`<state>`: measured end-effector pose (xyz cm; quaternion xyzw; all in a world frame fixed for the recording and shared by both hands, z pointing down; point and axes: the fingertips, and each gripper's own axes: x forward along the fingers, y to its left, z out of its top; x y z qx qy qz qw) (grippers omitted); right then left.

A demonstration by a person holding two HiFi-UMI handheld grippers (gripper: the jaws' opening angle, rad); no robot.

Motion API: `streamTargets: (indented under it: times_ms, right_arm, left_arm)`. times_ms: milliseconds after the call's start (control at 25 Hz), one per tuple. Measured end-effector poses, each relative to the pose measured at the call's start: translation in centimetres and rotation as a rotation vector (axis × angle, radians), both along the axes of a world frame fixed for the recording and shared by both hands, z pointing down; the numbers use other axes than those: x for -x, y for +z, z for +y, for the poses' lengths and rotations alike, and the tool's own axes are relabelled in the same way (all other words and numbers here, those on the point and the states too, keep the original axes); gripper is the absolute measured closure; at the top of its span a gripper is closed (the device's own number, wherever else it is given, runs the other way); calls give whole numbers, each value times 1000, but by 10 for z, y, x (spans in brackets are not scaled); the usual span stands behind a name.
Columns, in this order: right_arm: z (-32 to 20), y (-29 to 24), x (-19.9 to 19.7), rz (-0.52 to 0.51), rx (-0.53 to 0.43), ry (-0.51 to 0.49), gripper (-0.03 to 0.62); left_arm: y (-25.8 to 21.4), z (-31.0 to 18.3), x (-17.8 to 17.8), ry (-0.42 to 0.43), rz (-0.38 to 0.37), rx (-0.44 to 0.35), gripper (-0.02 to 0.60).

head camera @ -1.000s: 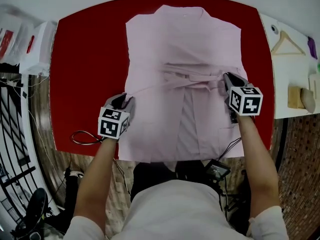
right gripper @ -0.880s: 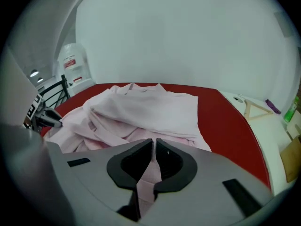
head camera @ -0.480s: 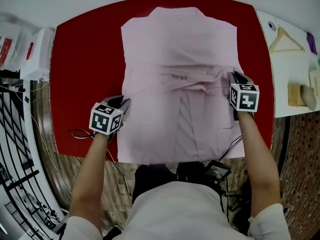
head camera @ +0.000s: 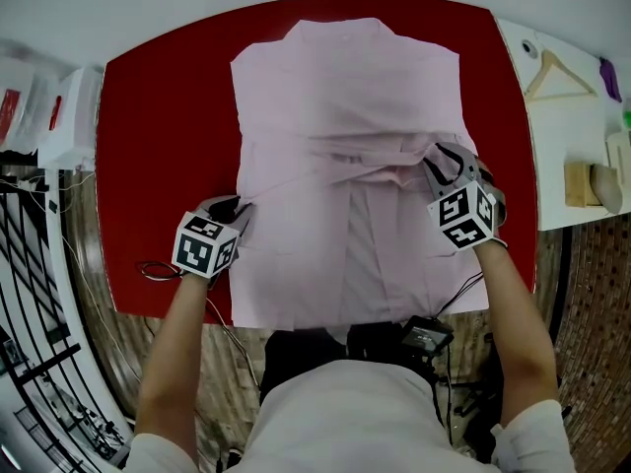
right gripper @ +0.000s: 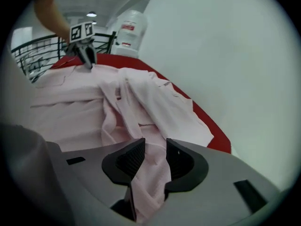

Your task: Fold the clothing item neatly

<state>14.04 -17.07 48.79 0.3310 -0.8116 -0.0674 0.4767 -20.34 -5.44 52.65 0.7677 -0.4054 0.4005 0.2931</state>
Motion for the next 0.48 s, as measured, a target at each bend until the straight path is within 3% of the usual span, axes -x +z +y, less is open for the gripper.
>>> streamTargets:
  times_ms: [120,200,320,400,480]
  right_arm:
    - [4,11,6,126,14,-168,471]
    - [4,21,3,189,47,-228,471]
    - [0,38,-13,252,111,-222,478]
    - [-3,41,-24,263,125,-196,556]
    - [-9,37,-32,260,101,-164,565]
  left_arm:
    - [-2,1,-1,30,-6,-4,495]
    - [-2,1,-1,51,-12,-5,495]
    - [0,1,-1,73,-24,-1,495]
    - [2,1,-2,86,-34,2,495]
    - [4,0,-2,96,-47,2,495]
